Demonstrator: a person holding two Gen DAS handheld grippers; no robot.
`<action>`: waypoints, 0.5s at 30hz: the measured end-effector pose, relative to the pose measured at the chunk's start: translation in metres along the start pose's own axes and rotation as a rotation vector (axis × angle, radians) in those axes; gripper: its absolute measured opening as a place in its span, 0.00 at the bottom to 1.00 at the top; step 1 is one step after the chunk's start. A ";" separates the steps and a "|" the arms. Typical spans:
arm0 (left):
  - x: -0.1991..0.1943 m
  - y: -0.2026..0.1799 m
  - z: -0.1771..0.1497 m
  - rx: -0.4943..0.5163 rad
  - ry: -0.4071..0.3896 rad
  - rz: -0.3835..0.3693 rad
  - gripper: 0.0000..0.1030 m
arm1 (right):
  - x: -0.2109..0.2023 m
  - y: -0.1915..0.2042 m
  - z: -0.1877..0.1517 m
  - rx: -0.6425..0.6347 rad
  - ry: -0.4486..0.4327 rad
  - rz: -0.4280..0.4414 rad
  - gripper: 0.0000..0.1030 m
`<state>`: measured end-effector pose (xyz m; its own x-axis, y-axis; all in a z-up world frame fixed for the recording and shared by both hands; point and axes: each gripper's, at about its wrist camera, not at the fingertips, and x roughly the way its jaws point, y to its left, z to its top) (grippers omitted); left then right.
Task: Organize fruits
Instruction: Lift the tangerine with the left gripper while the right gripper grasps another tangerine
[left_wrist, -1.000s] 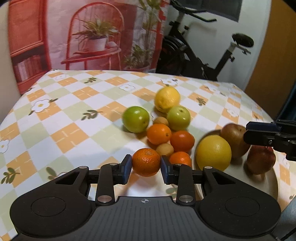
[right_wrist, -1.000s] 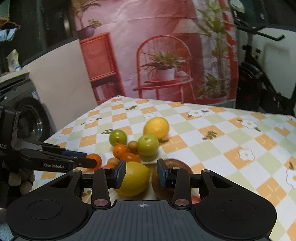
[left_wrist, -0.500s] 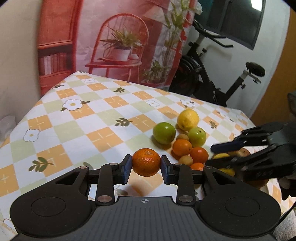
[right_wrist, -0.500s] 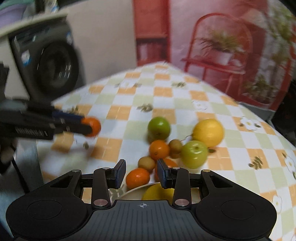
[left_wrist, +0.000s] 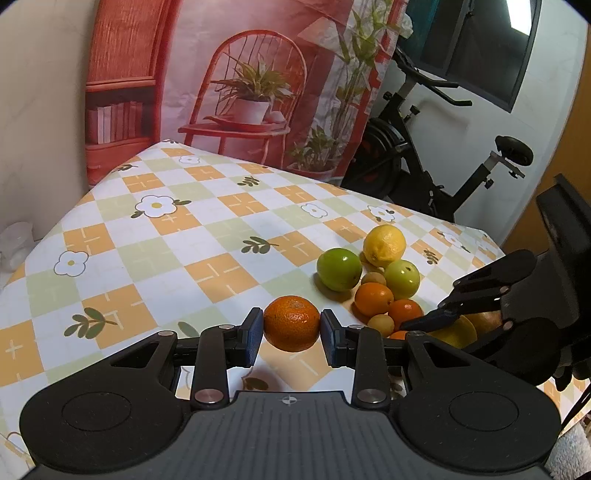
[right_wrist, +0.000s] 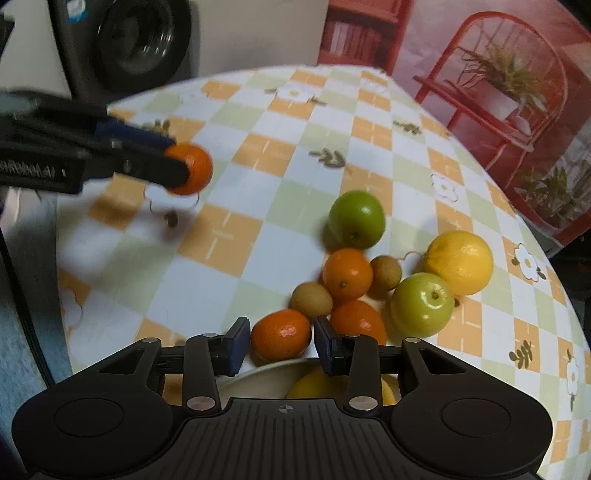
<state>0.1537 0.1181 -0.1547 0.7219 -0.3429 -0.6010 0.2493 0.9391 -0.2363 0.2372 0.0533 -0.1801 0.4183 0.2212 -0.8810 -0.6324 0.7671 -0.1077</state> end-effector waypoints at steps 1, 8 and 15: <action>0.000 0.000 -0.001 0.002 0.000 -0.002 0.34 | 0.001 0.001 0.000 -0.006 0.001 -0.003 0.32; 0.000 -0.007 0.000 0.018 0.003 -0.026 0.34 | -0.017 -0.006 -0.009 0.064 -0.101 0.012 0.31; 0.002 -0.029 0.000 0.067 0.012 -0.089 0.34 | -0.061 -0.037 -0.049 0.276 -0.277 -0.013 0.31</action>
<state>0.1475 0.0905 -0.1491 0.6873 -0.4251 -0.5890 0.3551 0.9040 -0.2381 0.2030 -0.0179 -0.1447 0.6090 0.3358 -0.7186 -0.4425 0.8957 0.0435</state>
